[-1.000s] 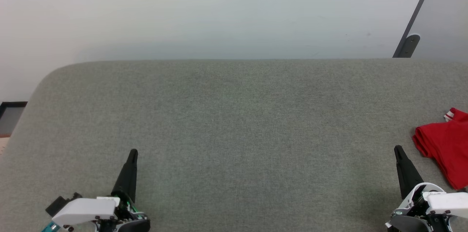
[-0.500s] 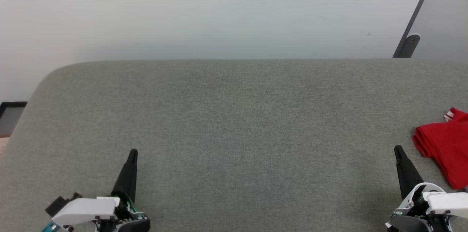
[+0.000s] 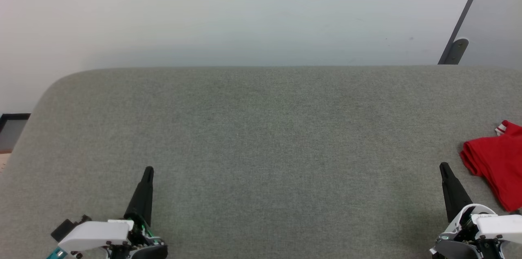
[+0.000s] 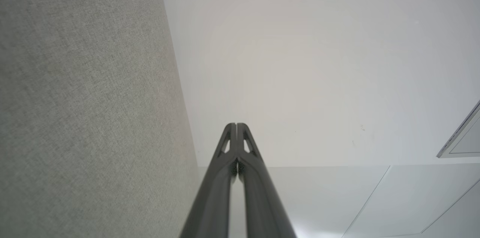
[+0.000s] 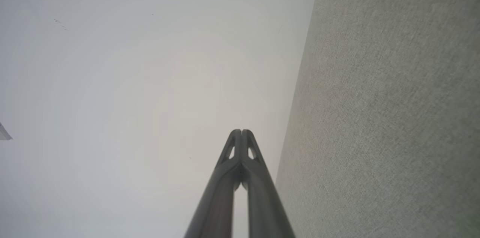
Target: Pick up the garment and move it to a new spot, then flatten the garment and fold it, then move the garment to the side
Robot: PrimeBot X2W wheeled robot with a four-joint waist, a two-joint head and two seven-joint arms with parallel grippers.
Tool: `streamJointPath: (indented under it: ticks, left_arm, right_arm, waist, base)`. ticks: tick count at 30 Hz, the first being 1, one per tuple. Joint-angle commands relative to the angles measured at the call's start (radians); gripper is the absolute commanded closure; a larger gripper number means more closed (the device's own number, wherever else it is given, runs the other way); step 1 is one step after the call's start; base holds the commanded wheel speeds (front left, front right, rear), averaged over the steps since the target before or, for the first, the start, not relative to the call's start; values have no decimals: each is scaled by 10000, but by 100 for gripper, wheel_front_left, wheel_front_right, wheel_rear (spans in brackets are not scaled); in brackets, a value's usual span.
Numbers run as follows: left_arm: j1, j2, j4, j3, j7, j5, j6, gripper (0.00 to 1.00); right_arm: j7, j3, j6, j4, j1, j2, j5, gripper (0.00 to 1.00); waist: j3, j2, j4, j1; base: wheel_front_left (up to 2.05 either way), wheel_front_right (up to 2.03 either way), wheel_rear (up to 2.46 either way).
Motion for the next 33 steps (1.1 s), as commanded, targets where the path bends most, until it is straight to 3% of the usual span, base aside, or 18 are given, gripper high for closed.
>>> streamJointPath:
  ticks: [1,33]
  left_arm:
    - [-99,-17,11,32,-8,42,-35,100]
    - [-101,-28,11,49,13,57,-35,100]
  right_arm:
    - [22,-1,-10,1,-33,38,36,100]
    - [20,-1,-10,0,-33,38,37,100]
  waist:
    - [0,-1,0,0]
    - [0,-1,0,0]
  base:
    - [0,0,0]
    - [0,0,0]
